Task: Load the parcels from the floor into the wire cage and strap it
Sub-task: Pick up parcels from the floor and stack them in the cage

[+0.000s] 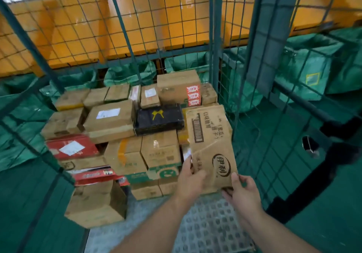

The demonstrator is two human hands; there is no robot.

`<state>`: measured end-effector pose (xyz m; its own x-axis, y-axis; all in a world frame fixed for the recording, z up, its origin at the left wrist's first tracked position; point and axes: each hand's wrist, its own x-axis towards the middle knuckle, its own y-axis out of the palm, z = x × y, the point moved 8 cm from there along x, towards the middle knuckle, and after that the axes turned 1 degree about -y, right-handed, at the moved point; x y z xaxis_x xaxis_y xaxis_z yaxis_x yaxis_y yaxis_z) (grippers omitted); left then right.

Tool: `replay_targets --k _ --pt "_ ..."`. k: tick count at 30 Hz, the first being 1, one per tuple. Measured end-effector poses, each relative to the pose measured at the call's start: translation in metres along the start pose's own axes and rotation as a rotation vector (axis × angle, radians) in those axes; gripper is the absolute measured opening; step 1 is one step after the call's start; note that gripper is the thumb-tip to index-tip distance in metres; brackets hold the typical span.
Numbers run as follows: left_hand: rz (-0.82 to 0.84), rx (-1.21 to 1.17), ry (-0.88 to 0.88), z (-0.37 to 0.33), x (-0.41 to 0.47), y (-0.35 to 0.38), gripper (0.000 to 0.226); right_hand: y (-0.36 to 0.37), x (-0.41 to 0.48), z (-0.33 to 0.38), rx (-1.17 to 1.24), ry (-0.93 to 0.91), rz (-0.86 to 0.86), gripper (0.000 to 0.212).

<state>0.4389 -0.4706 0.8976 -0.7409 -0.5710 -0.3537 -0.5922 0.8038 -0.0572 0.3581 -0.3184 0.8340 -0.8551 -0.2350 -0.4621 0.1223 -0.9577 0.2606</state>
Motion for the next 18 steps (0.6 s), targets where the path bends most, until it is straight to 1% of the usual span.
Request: replay_targets --k 2,4,6,8,11,13,18 --pt "0.014 -0.043 -0.029 -0.004 0.029 0.005 0.050 0.015 0.029 0.007 0.040 0.004 -0.057 0.015" --pt "0.036 -0.078 -0.070 -0.008 0.067 0.008 0.047 0.030 0.059 0.016 0.070 0.005 -0.131 0.013" --pt "0.054 -0.101 -0.107 -0.017 0.105 0.008 0.039 0.046 0.086 0.030 0.078 -0.006 -0.194 0.016" --pt "0.100 -0.113 -0.123 -0.031 0.144 0.009 0.037 0.066 0.116 0.046 0.054 -0.023 -0.221 0.020" --pt "0.121 -0.116 -0.077 -0.062 0.202 0.009 0.031 0.100 0.163 0.073 0.084 -0.038 -0.241 0.019" --pt "0.142 -0.099 -0.071 -0.073 0.248 0.015 0.030 0.118 0.203 0.086 0.050 -0.038 -0.252 0.020" --pt "0.127 -0.077 -0.076 -0.102 0.322 0.021 0.038 0.149 0.280 0.113 -0.011 -0.049 -0.216 0.018"
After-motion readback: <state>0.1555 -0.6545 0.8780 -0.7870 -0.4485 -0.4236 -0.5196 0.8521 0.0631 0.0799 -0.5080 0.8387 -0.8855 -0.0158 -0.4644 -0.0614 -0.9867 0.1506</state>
